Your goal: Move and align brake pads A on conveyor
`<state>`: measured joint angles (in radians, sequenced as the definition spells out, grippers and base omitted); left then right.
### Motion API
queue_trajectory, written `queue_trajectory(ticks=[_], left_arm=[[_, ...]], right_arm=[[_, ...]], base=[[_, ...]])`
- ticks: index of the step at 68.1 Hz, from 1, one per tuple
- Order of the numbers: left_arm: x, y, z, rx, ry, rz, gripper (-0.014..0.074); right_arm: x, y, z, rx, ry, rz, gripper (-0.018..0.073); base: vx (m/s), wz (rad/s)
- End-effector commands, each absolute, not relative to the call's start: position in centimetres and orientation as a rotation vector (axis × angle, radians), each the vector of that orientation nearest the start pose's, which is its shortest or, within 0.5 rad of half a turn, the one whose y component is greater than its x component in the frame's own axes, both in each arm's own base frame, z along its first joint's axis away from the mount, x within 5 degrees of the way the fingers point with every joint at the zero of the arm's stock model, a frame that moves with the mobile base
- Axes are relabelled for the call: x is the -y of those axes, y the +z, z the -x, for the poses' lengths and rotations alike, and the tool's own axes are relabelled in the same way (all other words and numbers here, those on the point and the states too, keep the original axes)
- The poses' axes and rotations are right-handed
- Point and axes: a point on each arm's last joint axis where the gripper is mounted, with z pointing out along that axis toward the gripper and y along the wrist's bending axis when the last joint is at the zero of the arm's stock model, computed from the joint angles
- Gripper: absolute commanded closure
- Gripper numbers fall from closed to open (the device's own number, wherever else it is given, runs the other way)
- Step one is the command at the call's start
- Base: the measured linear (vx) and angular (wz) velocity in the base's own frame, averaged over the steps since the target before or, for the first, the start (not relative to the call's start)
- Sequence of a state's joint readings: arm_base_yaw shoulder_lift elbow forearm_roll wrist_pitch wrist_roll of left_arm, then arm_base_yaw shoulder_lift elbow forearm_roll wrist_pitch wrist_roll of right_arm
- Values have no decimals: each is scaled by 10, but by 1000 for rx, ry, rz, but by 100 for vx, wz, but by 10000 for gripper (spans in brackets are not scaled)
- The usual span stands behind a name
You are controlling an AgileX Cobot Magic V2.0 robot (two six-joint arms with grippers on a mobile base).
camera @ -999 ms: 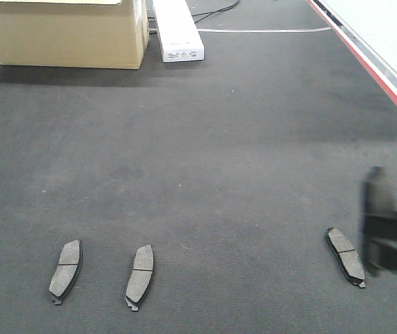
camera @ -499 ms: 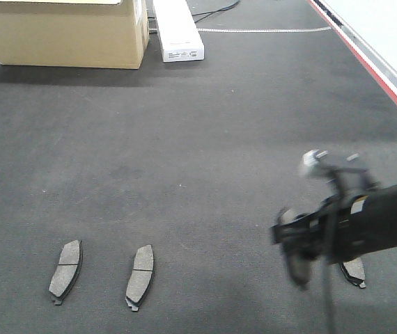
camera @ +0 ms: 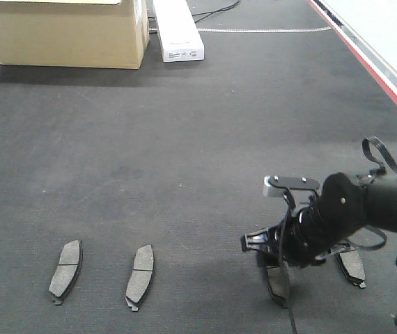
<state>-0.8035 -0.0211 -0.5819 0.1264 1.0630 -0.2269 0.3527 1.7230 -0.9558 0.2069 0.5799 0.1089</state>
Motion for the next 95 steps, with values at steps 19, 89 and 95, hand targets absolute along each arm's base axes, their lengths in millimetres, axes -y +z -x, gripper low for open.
queue_trajectory(ticks=[19,89,95], left_arm=[[-22,310,8,-1811,-570,-531,126],[-20,318,7,-1725,-611,-513,126],[-20,319,7,-1715,-614,-510,126]], right_arm=[[-111,236,-295,-2593,255,152,54],[-26,341,-75,-1790,256,272,54],[-21,324,-62,-1753,244,293,54]], base=[[0,0],[0,0],[0,0]])
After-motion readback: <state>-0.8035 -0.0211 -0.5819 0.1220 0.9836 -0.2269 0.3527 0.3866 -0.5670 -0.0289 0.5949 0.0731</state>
